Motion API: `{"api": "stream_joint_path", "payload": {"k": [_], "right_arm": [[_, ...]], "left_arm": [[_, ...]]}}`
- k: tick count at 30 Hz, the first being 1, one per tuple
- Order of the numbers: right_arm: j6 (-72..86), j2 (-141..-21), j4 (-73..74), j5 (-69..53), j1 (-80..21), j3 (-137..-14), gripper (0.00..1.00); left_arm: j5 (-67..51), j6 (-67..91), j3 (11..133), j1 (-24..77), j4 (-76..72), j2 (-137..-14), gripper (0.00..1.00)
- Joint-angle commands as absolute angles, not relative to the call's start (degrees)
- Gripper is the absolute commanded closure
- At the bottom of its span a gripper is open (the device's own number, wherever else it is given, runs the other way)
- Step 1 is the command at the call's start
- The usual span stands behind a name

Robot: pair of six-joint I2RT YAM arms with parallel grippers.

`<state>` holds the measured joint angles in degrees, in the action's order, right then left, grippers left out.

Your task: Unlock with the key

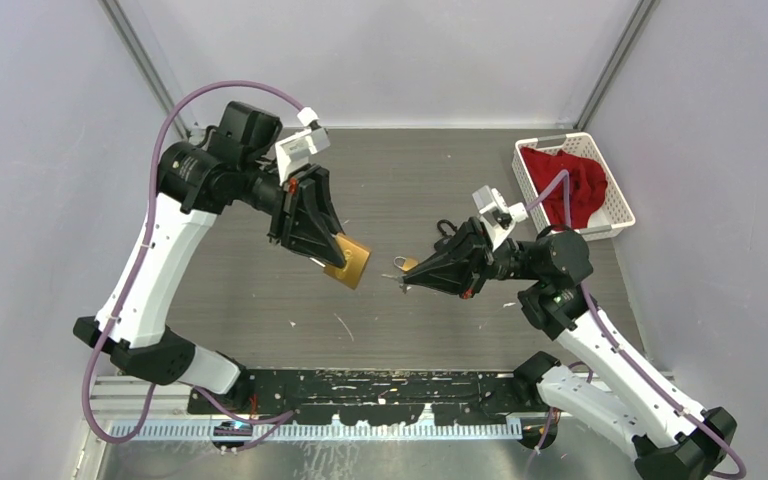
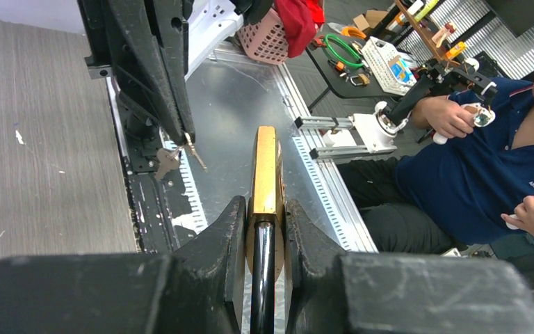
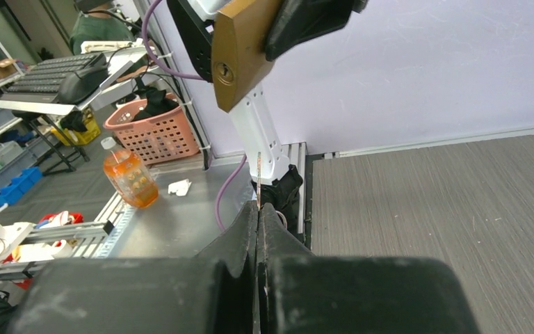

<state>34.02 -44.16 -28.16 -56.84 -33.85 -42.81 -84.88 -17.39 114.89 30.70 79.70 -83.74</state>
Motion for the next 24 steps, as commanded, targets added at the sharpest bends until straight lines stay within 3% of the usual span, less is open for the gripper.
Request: {"api": "stream_joint_path", "payload": {"k": [1, 6, 10, 24], "right_arm": [[34.9, -44.3, -29.7, -57.5, -34.6, -47.4, 0.99], [32.5, -46.1, -24.1, -55.1, -34.6, -50.7, 0.99], [26.8, -48.9, -11.3, -51.8, -34.6, -55.5, 0.99], [27.4, -56.0, -5.4, -51.7, -34.6, -62.3, 0.99]], "left_arm": [[-97.7, -9.8, 112.4, 30.6, 68.7, -81.4, 1.0], [-93.5, -0.2, 106.6, 27.5, 55.6, -80.2, 1.0], [-92.8, 11.6, 99.2, 22.4, 37.0, -77.7, 1.0], [-93.3, 18.2, 90.9, 20.8, 24.5, -73.9, 1.0]]}}
